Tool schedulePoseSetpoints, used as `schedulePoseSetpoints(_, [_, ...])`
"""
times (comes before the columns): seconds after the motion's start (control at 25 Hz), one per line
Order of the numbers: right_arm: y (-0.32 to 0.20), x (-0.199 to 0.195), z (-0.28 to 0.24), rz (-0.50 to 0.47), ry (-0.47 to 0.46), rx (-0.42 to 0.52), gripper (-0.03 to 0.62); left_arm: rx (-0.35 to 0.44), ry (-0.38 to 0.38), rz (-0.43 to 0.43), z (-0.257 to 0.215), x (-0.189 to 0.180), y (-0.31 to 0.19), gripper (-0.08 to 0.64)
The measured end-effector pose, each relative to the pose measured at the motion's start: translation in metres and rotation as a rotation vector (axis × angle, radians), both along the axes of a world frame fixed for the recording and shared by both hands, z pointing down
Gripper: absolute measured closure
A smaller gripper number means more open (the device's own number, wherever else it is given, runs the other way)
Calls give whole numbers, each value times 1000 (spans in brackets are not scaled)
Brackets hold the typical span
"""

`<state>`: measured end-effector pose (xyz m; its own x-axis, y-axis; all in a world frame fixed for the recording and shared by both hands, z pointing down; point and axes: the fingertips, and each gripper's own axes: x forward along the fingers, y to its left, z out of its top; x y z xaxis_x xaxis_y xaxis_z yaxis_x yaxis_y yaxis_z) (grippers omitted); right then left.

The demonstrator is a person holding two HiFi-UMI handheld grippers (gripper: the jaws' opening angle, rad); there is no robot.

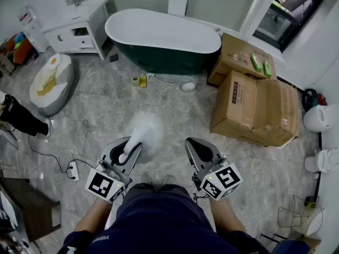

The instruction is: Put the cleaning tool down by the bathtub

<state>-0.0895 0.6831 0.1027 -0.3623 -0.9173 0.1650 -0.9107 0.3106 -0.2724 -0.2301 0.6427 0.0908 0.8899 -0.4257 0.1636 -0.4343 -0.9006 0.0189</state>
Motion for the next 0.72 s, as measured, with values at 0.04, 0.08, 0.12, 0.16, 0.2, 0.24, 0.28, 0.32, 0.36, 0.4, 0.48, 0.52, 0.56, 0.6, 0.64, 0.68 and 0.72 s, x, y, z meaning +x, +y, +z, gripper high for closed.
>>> schedulePoseSetpoints(0.04, [1,2,-1,3,0,2,589,-1,-1,0,0,1,1,454])
schedulePoseSetpoints(0.08, [1,3,-1,7,1,2,589,-1,-1,0,0,2,2,454])
schedulePoseSetpoints(0.12, [1,5,-1,12,2,-1,588,-2,-2,0,-1,3,3,454])
schedulePoseSetpoints(0.16, [1,6,-1,15,5,-6,588,-2,-2,0,0,4,3,454])
schedulePoseSetpoints(0.2, [0,7,0,15,10,-9,588,-2,-2,0,0,5,3,454])
schedulePoseSetpoints(0.24, [-1,7,1,11,17,-10,588,-2,-2,-1,0,6,2,454])
schedulePoseSetpoints(0.28, [-1,8,1,6,24,-10,588,-1,-3,-2,1,8,2,454])
schedulePoseSetpoints(0.32, [-1,9,2,3,29,-10,588,0,-3,-4,1,10,2,454])
schedulePoseSetpoints(0.36, [0,11,3,1,32,-11,588,0,-3,-5,1,12,2,454])
schedulePoseSetpoints(0.4, [1,13,3,0,33,-13,588,1,-3,-7,1,15,2,454])
schedulePoseSetpoints(0.48, [2,16,5,-1,32,-15,588,1,-4,-9,2,18,3,454])
schedulePoseSetpoints(0.52, [4,17,7,0,32,-16,588,2,-3,-9,2,19,4,454])
schedulePoseSetpoints(0.56, [5,20,8,3,32,-20,588,2,-3,-9,3,21,5,454])
schedulePoseSetpoints(0.6, [6,22,9,6,31,-24,588,1,-3,-10,4,23,6,454])
schedulePoseSetpoints(0.64, [7,25,10,8,28,-28,588,1,-4,-12,4,24,7,454])
schedulePoseSetpoints(0.68, [8,27,11,9,26,-32,588,0,-5,-14,4,26,8,454])
schedulePoseSetpoints(0.72, [9,30,12,9,23,-34,588,0,-6,-18,5,28,8,454])
